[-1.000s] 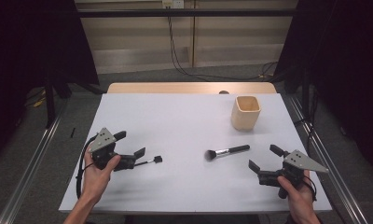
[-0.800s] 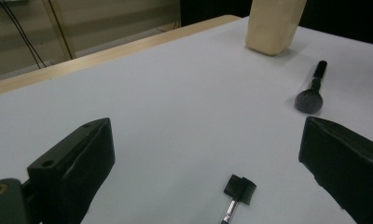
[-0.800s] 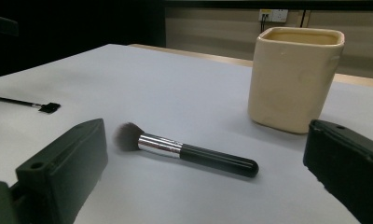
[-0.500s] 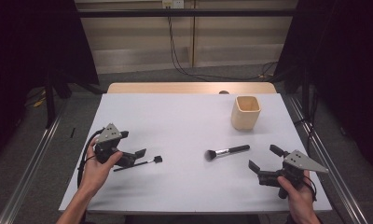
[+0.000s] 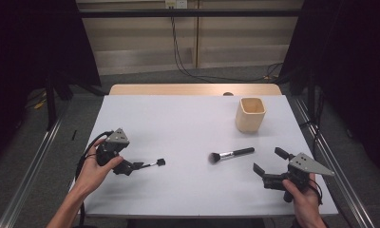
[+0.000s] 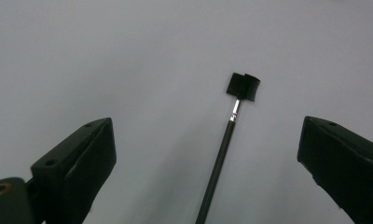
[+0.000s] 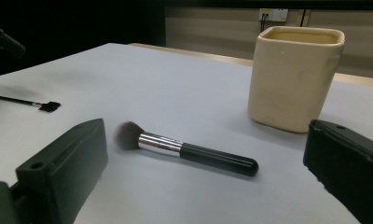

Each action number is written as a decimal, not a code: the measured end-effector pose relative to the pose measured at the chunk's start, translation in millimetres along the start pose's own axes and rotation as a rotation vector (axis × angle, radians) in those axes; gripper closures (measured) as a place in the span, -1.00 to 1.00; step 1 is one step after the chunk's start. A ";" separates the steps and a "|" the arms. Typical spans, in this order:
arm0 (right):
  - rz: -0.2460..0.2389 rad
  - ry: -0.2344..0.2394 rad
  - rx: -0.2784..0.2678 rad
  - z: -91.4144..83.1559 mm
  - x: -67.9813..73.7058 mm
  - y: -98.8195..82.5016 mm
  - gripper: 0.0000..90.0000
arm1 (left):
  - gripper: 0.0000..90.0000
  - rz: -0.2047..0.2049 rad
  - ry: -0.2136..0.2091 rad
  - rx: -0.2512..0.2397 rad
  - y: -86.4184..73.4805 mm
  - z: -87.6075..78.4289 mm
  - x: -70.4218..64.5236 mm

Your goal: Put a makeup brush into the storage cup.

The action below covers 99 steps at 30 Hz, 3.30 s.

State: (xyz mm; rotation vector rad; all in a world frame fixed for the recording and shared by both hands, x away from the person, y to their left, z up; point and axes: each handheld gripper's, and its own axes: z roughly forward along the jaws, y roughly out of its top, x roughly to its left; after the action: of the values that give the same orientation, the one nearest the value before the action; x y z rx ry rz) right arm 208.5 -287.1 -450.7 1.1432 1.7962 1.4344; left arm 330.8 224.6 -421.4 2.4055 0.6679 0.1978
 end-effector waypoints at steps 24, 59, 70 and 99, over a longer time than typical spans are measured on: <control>-0.006 0.008 0.018 2.3 1.6 -0.7 -1.00 | -0.83 0.060 -0.151 0.335 -7.7 24.9 6.9; -0.025 0.021 0.033 3.6 3.8 -1.4 -1.00 | 0.77 0.100 -0.099 0.471 4.3 31.6 3.5; -0.026 0.013 0.040 4.2 3.6 -2.2 -1.00 | 0.91 0.091 -0.102 0.469 4.6 31.0 2.2; -0.030 0.013 0.040 4.1 4.4 -2.4 -1.00 | 0.91 -0.076 -0.077 0.114 -11.8 7.6 16.9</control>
State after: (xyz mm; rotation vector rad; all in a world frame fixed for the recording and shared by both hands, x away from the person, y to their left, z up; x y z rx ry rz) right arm 209.2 -281.4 -453.8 1.1251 1.8513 1.3977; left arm 342.7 237.1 -434.9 2.4769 0.7517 0.0352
